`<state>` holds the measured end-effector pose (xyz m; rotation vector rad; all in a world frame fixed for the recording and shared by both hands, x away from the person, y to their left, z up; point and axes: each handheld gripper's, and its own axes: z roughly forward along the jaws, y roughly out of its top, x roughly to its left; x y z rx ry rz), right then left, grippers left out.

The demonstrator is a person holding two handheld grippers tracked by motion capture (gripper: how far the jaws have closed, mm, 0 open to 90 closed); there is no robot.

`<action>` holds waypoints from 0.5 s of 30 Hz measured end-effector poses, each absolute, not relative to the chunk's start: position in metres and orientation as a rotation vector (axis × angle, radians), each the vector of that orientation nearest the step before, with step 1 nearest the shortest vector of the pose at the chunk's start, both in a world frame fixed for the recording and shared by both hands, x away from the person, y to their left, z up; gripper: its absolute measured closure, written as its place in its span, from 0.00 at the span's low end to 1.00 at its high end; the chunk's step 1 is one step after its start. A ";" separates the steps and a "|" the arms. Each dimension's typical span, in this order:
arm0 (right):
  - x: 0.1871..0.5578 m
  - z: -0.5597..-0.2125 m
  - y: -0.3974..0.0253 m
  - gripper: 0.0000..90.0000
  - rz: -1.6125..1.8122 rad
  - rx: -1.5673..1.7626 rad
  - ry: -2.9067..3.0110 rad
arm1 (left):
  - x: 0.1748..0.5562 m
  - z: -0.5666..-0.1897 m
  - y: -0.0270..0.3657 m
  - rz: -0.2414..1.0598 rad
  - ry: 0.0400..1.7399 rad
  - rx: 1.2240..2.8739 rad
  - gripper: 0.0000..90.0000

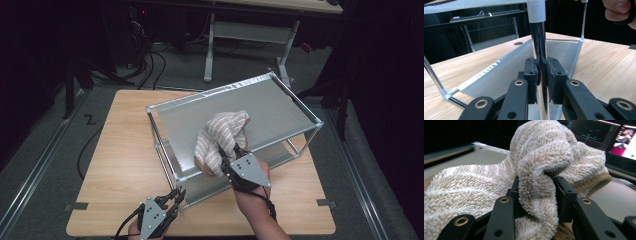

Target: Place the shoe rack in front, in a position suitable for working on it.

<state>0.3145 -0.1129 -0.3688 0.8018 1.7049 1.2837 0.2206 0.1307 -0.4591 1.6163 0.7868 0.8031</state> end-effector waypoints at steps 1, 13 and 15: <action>0.316 -0.369 -0.116 0.71 1.280 0.808 1.697 | 0.220 -0.459 0.133 0.807 0.785 1.618 0.88; 0.347 -0.368 -0.175 0.71 1.190 0.945 1.602 | 0.211 -0.459 0.160 0.827 0.852 1.593 0.89; 0.349 -0.368 -0.180 0.71 1.181 0.953 1.595 | 0.210 -0.459 0.163 0.830 0.860 1.590 0.89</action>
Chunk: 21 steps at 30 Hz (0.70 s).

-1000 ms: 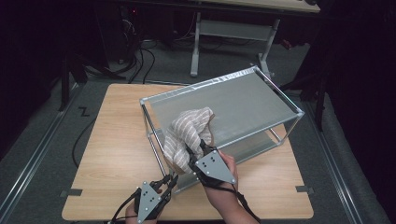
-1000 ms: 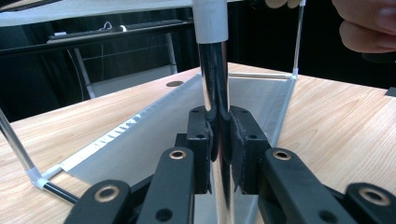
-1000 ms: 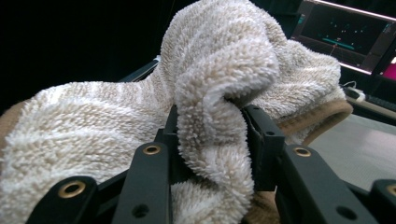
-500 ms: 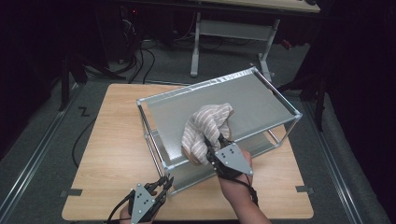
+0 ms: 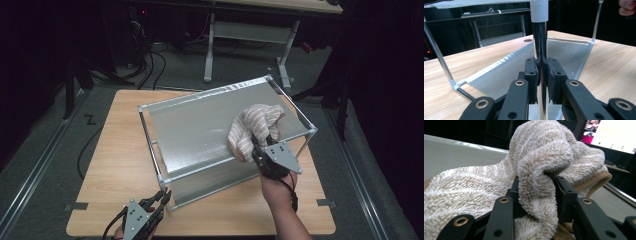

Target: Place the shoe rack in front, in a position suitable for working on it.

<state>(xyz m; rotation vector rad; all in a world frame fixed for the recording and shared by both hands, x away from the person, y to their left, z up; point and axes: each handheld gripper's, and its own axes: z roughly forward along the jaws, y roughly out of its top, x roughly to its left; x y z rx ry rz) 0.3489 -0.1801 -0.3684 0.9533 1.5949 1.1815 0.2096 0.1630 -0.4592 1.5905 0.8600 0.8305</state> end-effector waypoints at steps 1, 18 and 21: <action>0.353 -0.368 -0.191 0.71 1.164 0.977 1.573 | 0.207 -0.459 0.170 0.837 0.874 1.582 0.89; 0.370 -0.366 -0.248 0.73 1.073 1.115 1.470 | 0.202 -0.460 0.188 0.858 0.924 1.556 0.89; 0.370 -0.366 -0.244 0.74 1.082 1.117 1.476 | 0.202 -0.460 0.187 0.862 0.928 1.553 0.89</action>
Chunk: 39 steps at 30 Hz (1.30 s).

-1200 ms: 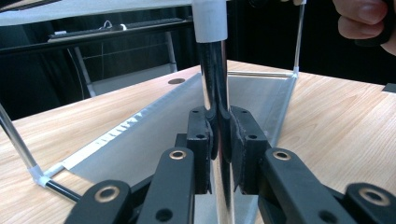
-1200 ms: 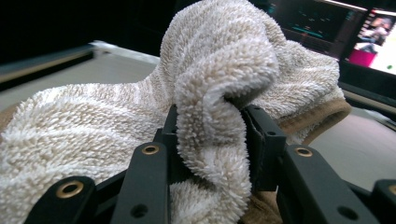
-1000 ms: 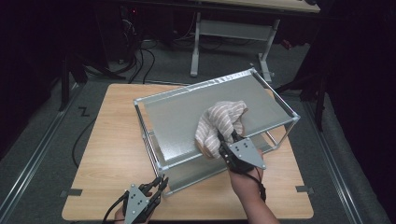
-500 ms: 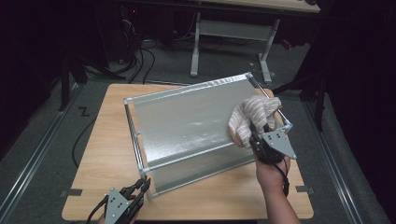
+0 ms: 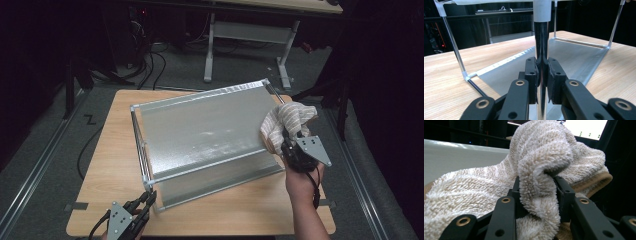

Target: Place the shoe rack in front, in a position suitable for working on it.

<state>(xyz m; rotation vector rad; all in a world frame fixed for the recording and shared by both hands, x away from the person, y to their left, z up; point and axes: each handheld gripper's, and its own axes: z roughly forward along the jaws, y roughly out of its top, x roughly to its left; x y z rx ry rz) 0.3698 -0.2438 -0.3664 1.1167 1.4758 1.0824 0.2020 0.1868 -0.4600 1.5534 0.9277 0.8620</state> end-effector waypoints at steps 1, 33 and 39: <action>0.370 -0.366 -0.243 0.74 1.085 1.116 1.479 | 0.202 -0.460 0.186 0.862 0.931 1.552 0.89; 0.341 -0.364 -0.122 0.75 1.254 0.860 1.727 | 0.244 -0.457 0.114 0.807 0.825 1.616 0.88; 0.330 -0.363 -0.098 0.76 1.286 0.780 1.791 | 0.248 -0.457 0.108 0.799 0.820 1.613 0.88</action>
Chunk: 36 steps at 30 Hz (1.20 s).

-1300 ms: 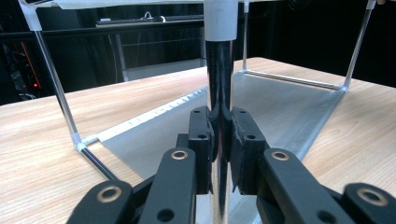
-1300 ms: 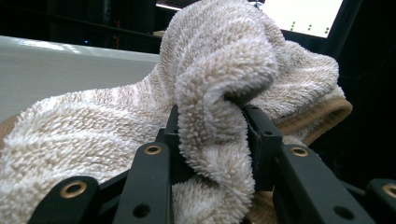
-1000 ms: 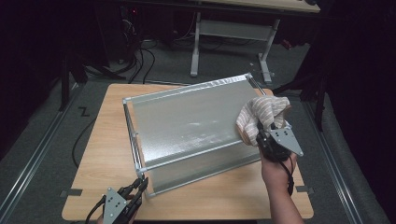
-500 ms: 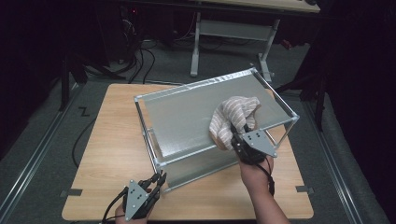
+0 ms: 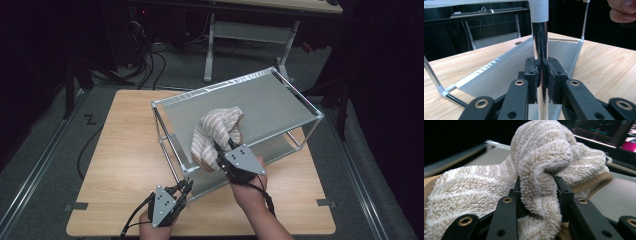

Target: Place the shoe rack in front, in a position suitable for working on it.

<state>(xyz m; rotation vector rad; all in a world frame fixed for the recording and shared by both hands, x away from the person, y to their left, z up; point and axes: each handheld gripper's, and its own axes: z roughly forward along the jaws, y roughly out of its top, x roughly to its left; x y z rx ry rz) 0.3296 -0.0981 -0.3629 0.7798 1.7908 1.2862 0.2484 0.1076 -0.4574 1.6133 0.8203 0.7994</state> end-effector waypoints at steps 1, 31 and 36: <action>0.327 -0.363 -0.095 0.76 1.290 0.769 1.801 | 0.249 -0.457 0.107 0.799 0.820 1.614 0.88; 0.294 -0.340 -0.167 0.77 1.345 0.822 1.632 | 0.243 -0.466 0.119 0.823 0.780 1.608 0.65; 0.291 -0.344 -0.187 0.77 1.325 0.866 1.602 | 0.244 -0.467 0.117 0.815 0.781 1.620 0.64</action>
